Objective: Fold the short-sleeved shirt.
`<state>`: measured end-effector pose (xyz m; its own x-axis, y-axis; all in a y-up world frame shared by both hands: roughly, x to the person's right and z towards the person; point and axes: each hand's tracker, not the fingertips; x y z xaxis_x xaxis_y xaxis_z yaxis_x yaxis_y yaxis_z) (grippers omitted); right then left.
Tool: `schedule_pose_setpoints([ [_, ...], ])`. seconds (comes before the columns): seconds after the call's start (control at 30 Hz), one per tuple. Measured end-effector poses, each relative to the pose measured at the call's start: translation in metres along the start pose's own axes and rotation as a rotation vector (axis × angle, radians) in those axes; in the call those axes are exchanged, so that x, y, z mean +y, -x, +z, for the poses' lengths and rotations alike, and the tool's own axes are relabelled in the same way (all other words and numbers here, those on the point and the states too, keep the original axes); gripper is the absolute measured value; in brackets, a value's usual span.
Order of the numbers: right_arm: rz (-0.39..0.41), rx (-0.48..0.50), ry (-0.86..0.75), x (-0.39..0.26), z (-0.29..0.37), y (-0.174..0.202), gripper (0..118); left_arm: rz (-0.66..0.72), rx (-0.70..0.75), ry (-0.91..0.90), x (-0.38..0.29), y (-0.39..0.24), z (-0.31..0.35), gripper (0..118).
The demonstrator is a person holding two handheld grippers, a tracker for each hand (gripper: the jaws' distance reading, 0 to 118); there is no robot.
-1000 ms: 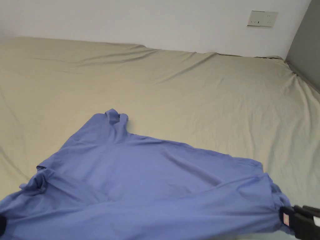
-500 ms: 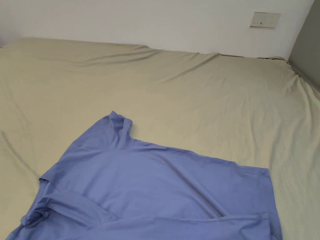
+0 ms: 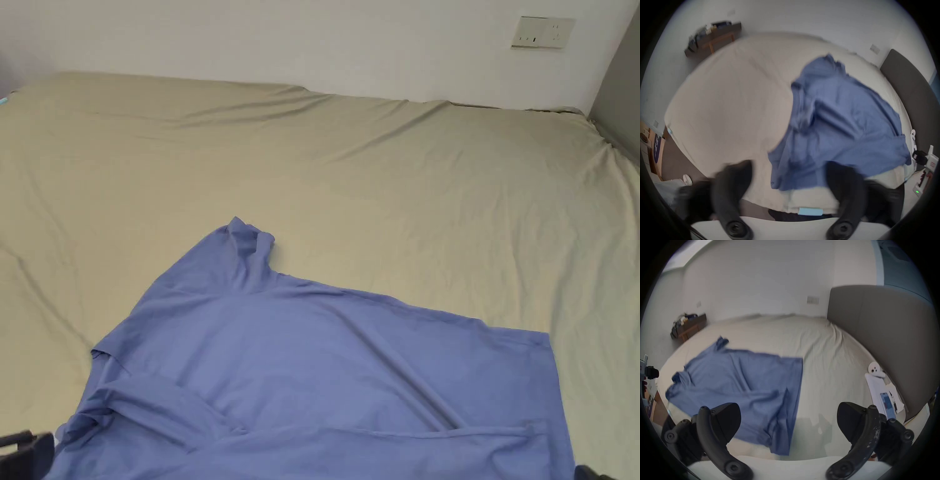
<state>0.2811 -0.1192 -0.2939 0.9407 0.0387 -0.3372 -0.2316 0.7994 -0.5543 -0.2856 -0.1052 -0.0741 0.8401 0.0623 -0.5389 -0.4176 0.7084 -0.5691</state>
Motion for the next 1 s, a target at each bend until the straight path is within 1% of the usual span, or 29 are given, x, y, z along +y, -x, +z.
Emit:
schedule_pose_setpoints([
  [0.03,-0.009,0.019,-0.018,0.004,0.004,0.001,118,0.009,-0.005,-0.048,0.002,0.012,-0.002,118],
  [0.07,-0.013,0.024,-0.033,0.005,0.005,-0.001,118,0.012,-0.020,-0.084,0.003,0.009,0.003,118],
  [0.13,-0.013,0.005,-0.066,0.006,0.008,0.005,118,0.018,-0.048,-0.146,-0.001,0.003,0.007,118],
  [0.17,-0.014,0.012,-0.072,0.005,0.009,0.007,115,0.010,-0.052,-0.166,-0.007,-0.025,0.032,114],
  [0.2,-0.016,0.022,-0.076,0.004,0.010,0.009,103,0.008,-0.048,-0.167,-0.011,-0.031,0.033,104],
  [0.23,-0.027,0.038,-0.087,0.002,0.010,0.012,77,0.007,-0.046,-0.179,-0.016,-0.035,0.031,75],
  [0.27,-0.038,0.051,-0.097,0.000,0.010,0.014,52,0.014,-0.053,-0.199,-0.022,-0.038,0.030,41],
  [0.3,-0.045,0.064,-0.100,-0.002,0.010,0.015,24,0.029,-0.062,-0.217,-0.026,-0.050,0.030,10],
  [0.33,-0.045,0.080,-0.090,-0.002,0.008,0.018,3,0.042,-0.070,-0.210,-0.030,-0.055,0.025,2],
  [0.4,-0.037,0.067,-0.090,-0.004,0.005,0.026,2,0.028,-0.082,-0.164,-0.035,-0.063,0.016,0],
  [0.43,-0.033,0.069,-0.085,-0.004,0.004,0.027,2,0.000,-0.101,-0.138,-0.040,-0.058,0.003,0],
  [0.47,-0.030,0.099,-0.071,-0.005,0.001,0.028,2,-0.025,-0.113,-0.113,-0.041,-0.062,-0.001,0],
  [0.5,-0.036,0.098,-0.075,-0.005,0.000,0.030,2,-0.027,-0.102,-0.119,-0.041,-0.065,-0.004,0],
  [0.6,-0.011,0.098,-0.068,-0.003,-0.007,0.035,2,-0.041,-0.129,-0.099,-0.024,-0.070,-0.021,0],
  [0.73,-0.013,0.102,-0.067,0.008,-0.018,0.037,2,-0.096,-0.146,-0.113,0.037,-0.085,-0.050,0],
  [0.8,-0.012,0.102,-0.068,0.015,-0.025,0.039,2,-0.117,-0.170,-0.105,0.078,-0.090,-0.078,0],
  [0.87,-0.013,0.106,-0.067,0.023,-0.032,0.041,2,-0.129,-0.174,-0.076,0.115,-0.094,-0.112,0],
  [0.9,-0.014,0.110,-0.067,0.027,-0.036,0.042,2,-0.159,-0.179,-0.042,0.135,-0.099,-0.133,0],
  [1.0,-0.005,0.112,-0.064,0.039,-0.049,0.047,2,-0.175,-0.173,0.064,0.188,-0.110,-0.191,3],
])
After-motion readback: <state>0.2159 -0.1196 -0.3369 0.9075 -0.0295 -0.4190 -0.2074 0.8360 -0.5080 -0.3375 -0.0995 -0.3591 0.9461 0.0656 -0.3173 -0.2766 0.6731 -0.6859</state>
